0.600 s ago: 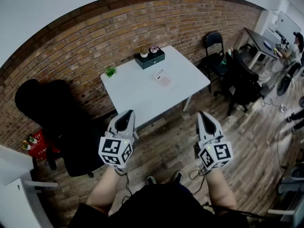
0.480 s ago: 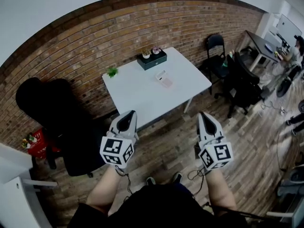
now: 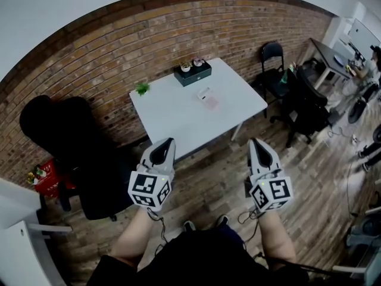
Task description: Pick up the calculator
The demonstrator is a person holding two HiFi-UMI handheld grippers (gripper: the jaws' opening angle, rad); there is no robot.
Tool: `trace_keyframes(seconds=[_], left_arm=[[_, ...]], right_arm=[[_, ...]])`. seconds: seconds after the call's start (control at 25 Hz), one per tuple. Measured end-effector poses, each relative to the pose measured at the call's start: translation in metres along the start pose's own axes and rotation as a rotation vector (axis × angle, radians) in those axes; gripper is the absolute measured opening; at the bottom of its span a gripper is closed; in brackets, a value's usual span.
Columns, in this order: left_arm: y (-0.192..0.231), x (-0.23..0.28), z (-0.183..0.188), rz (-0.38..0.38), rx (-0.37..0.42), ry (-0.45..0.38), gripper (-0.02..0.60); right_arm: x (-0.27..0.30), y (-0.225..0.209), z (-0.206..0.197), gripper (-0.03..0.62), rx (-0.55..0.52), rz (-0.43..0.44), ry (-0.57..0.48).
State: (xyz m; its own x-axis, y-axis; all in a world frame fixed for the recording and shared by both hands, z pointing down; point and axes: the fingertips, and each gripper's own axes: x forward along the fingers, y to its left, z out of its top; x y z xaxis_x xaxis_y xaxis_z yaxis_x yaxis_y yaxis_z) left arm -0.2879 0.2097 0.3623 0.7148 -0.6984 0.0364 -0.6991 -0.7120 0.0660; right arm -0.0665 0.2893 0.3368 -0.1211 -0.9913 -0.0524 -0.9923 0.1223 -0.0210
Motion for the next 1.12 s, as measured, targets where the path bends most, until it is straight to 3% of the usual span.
trace_keyframes(seconds=[0.2, 0.24, 0.28, 0.32, 0.52, 0.84, 1.12], left_arm=[[-0.005, 0.008, -0.004, -0.010, 0.003, -0.009, 0.021], [-0.008, 0.012, -0.007, -0.014, 0.004, 0.001, 0.106], [-0.011, 0.017, -0.010, -0.016, 0.002, 0.011, 0.177], [-0.013, 0.022, -0.013, -0.014, -0.004, 0.019, 0.198], [-0.030, 0.054, -0.017, 0.030, -0.018, 0.044, 0.206], [-0.059, 0.114, -0.012, 0.102, 0.035, 0.049, 0.206], [-0.070, 0.148, -0.022, 0.160, 0.014, 0.077, 0.204]], right_arm=[[0.004, -0.002, -0.001, 0.017, -0.041, 0.011, -0.019], [0.006, -0.004, -0.003, 0.078, -0.046, 0.021, -0.017], [0.008, -0.006, -0.005, 0.092, -0.047, 0.030, -0.015], [0.010, -0.010, -0.008, 0.105, -0.045, 0.037, -0.012], [0.024, -0.046, -0.017, 0.118, -0.019, 0.075, 0.008], [0.051, -0.105, -0.022, 0.118, -0.046, 0.158, 0.008], [0.074, -0.148, -0.030, 0.113, -0.022, 0.200, 0.025]])
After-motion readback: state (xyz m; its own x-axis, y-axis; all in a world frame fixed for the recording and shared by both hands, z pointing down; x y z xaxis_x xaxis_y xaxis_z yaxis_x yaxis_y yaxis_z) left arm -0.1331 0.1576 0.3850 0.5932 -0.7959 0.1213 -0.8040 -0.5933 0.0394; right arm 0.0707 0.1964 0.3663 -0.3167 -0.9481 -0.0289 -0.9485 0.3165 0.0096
